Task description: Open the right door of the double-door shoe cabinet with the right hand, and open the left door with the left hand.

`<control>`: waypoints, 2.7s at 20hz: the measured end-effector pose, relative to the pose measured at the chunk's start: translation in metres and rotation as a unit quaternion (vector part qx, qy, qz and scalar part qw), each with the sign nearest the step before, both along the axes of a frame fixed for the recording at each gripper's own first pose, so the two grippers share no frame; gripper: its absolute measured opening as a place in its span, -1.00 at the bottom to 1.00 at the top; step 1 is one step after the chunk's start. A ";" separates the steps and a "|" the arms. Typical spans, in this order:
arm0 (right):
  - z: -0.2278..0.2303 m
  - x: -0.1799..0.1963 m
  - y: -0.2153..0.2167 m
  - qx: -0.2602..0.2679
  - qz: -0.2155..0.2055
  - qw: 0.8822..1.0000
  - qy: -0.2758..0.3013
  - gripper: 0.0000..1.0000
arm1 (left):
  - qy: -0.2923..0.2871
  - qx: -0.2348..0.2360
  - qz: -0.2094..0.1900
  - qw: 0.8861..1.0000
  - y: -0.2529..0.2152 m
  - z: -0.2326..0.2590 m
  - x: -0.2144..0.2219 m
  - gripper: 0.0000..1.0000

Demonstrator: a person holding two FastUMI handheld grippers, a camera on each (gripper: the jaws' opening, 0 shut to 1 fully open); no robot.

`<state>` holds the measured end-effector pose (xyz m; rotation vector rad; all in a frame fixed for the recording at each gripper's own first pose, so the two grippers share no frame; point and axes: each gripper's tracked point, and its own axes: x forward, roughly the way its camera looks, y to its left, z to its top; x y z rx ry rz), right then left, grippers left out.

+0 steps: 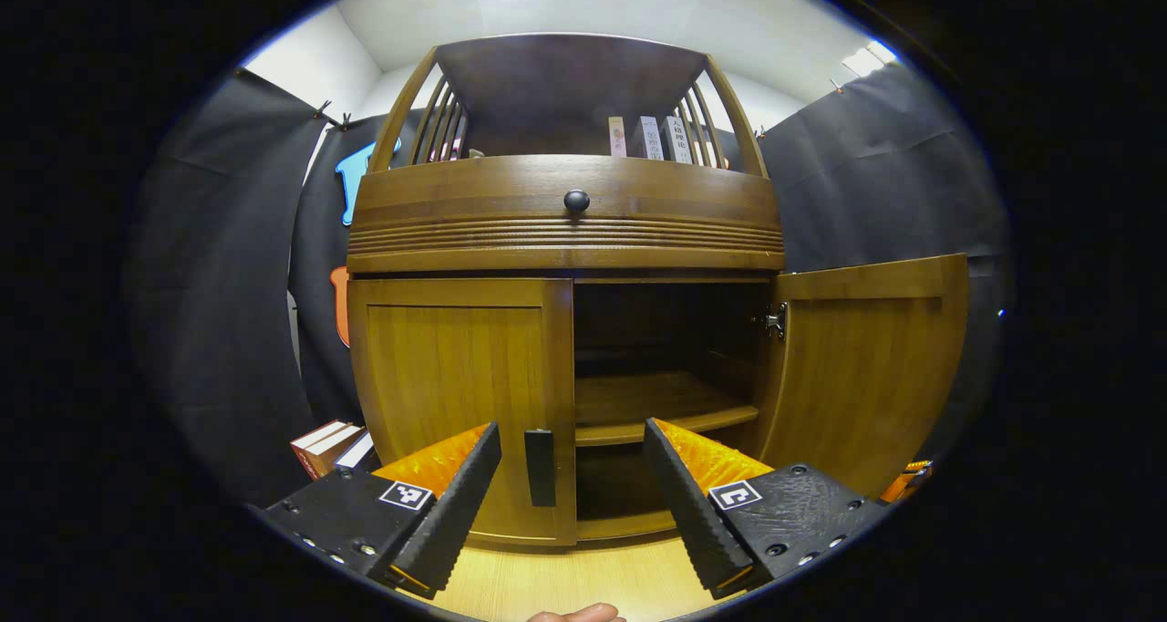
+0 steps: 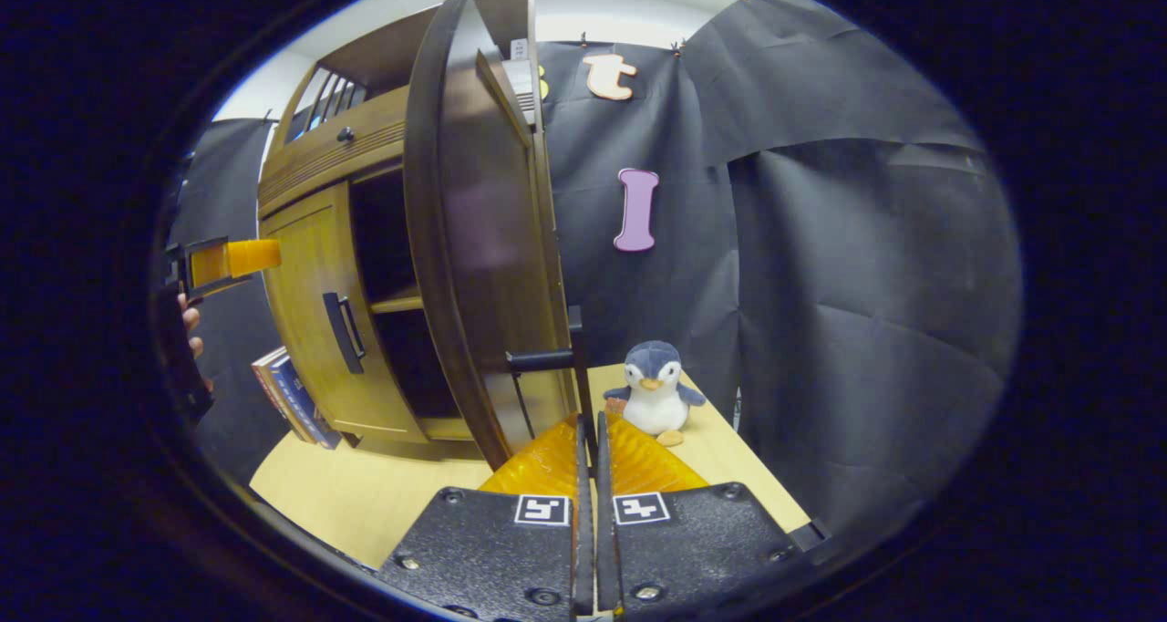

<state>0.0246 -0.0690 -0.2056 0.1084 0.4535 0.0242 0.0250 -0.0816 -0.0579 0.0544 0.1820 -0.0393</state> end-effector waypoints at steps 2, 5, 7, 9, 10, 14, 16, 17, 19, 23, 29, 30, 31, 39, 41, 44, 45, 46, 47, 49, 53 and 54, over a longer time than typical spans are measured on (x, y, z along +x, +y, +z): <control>0.000 -0.003 -0.005 -0.012 -0.003 1.000 0.000 -0.90 | 0.001 0.000 -0.001 1.000 -0.001 -0.002 0.000 0.89; 0.005 -0.007 -0.018 -0.021 -0.015 1.000 0.001 -0.90 | 0.003 -0.002 0.000 1.000 0.000 -0.004 0.001 0.89; 0.008 -0.009 -0.029 -0.016 -0.026 1.000 0.001 -0.90 | 0.005 -0.004 0.000 1.000 0.000 -0.004 0.006 0.78; 0.008 -0.013 -0.035 -0.014 -0.032 0.999 0.002 -0.90 | 0.008 -0.008 -0.001 1.000 -0.001 -0.007 0.009 0.89; 0.010 -0.015 -0.035 -0.013 -0.033 0.999 0.000 -0.90 | 0.014 -0.015 -0.001 1.000 -0.003 -0.012 0.009 0.89; 0.015 -0.020 -0.033 -0.020 -0.028 0.999 -0.003 -0.90 | 0.024 -0.034 -0.001 0.999 -0.007 -0.020 0.017 0.89; 0.019 -0.021 -0.033 -0.021 -0.028 0.999 -0.004 -0.90 | 0.025 -0.035 -0.003 0.999 -0.007 -0.023 0.023 0.89; 0.021 -0.023 -0.033 -0.021 -0.028 0.999 -0.005 -0.90 | 0.027 -0.035 -0.003 0.999 -0.005 -0.025 0.026 0.89; 0.026 -0.025 -0.034 -0.022 -0.032 0.999 -0.009 -0.90 | 0.034 -0.035 -0.003 0.999 -0.003 -0.032 0.030 0.89; 0.035 -0.031 -0.042 -0.029 -0.047 0.998 -0.016 -0.91 | 0.040 -0.024 -0.007 0.999 -0.001 -0.043 0.037 0.89; 0.057 -0.049 -0.049 -0.029 -0.067 0.997 -0.034 -1.00 | 0.052 -0.021 -0.019 0.998 -0.003 -0.065 0.047 0.89; 0.061 -0.051 -0.048 -0.026 -0.069 0.997 -0.038 -1.00 | 0.054 -0.020 -0.022 0.998 -0.004 -0.068 0.049 0.89; 0.065 -0.052 -0.048 -0.026 -0.073 0.996 -0.043 -0.90 | 0.055 -0.020 -0.025 0.998 -0.005 -0.071 0.050 0.89; 0.089 -0.066 -0.035 -0.025 -0.080 0.993 -0.085 -0.96 | 0.053 -0.001 -0.017 0.998 0.003 -0.097 0.067 0.90; 0.089 -0.068 -0.029 -0.025 -0.074 0.993 -0.086 -0.88 | 0.063 0.000 0.013 0.998 0.019 -0.108 0.074 0.79; 0.093 -0.070 -0.017 -0.026 -0.057 0.994 -0.093 -0.84 | 0.078 -0.007 0.037 0.996 0.037 -0.127 0.086 0.89; 0.094 -0.070 -0.013 -0.025 -0.053 0.994 -0.094 -0.81 | 0.079 -0.006 0.034 0.996 0.040 -0.130 0.091 0.89; 0.094 -0.067 -0.009 -0.025 -0.047 0.994 -0.093 -0.78 | 0.081 -0.003 0.033 0.996 0.044 -0.134 0.096 0.88; 0.093 -0.066 -0.006 -0.025 -0.043 0.995 -0.090 -0.67 | 0.083 -0.001 0.035 0.996 0.048 -0.137 0.101 0.62; 0.090 -0.066 0.001 -0.027 -0.032 0.996 -0.085 -0.52 | 0.083 -0.007 0.029 0.996 0.049 -0.141 0.108 0.87; 0.089 -0.064 0.014 -0.032 -0.019 0.996 -0.082 -0.27 | 0.084 0.004 0.017 0.996 0.052 -0.150 0.121 0.62; 0.088 -0.062 0.013 -0.033 -0.018 0.996 -0.082 -0.27 | 0.090 0.006 0.014 0.996 0.051 -0.154 0.123 0.60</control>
